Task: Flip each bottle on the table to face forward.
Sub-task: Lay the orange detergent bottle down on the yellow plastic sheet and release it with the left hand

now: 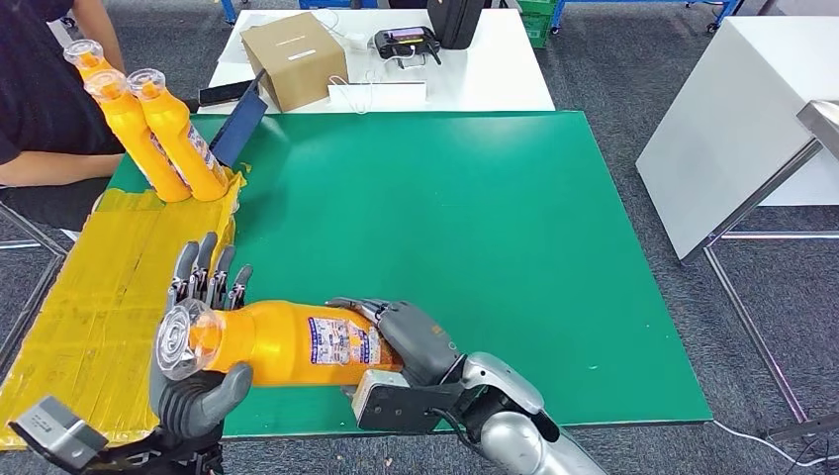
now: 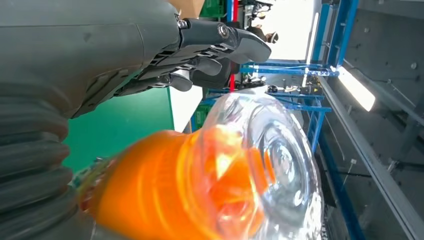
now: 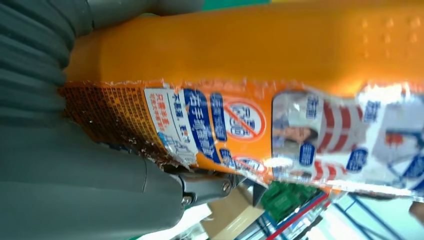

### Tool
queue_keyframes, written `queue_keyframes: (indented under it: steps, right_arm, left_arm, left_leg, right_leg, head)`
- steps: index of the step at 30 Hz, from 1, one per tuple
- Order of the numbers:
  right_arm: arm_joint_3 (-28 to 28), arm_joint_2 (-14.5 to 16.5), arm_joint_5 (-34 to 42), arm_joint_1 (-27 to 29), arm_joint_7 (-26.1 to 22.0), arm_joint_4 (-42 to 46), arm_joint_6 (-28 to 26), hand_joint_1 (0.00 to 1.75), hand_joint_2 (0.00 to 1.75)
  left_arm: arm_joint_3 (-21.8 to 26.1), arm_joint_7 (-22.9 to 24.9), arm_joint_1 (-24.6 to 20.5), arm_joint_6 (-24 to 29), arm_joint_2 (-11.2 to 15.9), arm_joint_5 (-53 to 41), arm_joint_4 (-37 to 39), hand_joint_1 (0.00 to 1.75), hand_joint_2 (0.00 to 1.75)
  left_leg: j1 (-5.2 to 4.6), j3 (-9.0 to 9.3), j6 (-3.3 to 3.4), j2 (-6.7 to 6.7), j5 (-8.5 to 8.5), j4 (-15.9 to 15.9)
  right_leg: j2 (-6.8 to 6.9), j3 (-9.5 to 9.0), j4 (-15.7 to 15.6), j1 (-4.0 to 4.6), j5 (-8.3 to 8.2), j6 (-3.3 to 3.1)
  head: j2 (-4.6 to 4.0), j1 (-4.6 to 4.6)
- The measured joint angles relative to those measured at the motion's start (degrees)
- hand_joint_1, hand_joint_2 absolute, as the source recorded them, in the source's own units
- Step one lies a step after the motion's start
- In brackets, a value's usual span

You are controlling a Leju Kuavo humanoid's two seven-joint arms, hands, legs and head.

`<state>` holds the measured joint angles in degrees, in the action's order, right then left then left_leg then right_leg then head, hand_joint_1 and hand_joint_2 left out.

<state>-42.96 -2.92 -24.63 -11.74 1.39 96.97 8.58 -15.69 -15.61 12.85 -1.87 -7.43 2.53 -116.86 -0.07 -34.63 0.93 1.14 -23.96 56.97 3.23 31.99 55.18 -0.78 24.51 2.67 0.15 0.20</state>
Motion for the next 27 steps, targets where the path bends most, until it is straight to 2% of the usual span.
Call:
queue_keyframes:
  steps: [7,11,27]
  right_arm:
    - [-3.5,-1.32,-0.83,-0.83,-0.38,0.93,0.69,1.75,1.75]
    - [-4.56,-2.01,-1.61,-1.26,-0.33,1.67,0.83,1.75,1.75]
    - [-5.23,-3.58,-2.8,-1.16,-0.34,2.1,0.67,1.75,1.75]
  left_arm:
    - [0.16,0.9,0.26,-2.43,0.25,2.32,0.01,0.0,1.75]
    - [-0.17,0.98,0.56,-3.23,0.58,2.7,0.01,1.74,1.75]
    - [-0.53,0.24,0.99,-3.8,1.09,2.64,0.01,1.75,1.75]
  left_leg:
    - [0.0,0.01,0.0,0.0,0.0,0.0]
    - [0.0,0.01,0.0,0.0,0.0,0.0]
    - [0.0,0.02,0.0,0.0,0.0,0.0]
  right_leg:
    - [-0.01,0.0,0.0,0.0,0.0,0.0]
    - [0.0,0.0,0.0,0.0,0.0,0.0]
    - [-0.01,0.01,0.0,0.0,0.0,0.0]
  head:
    - [0.0,0.01]
    - [0.0,0.01]
    - [0.0,0.0]
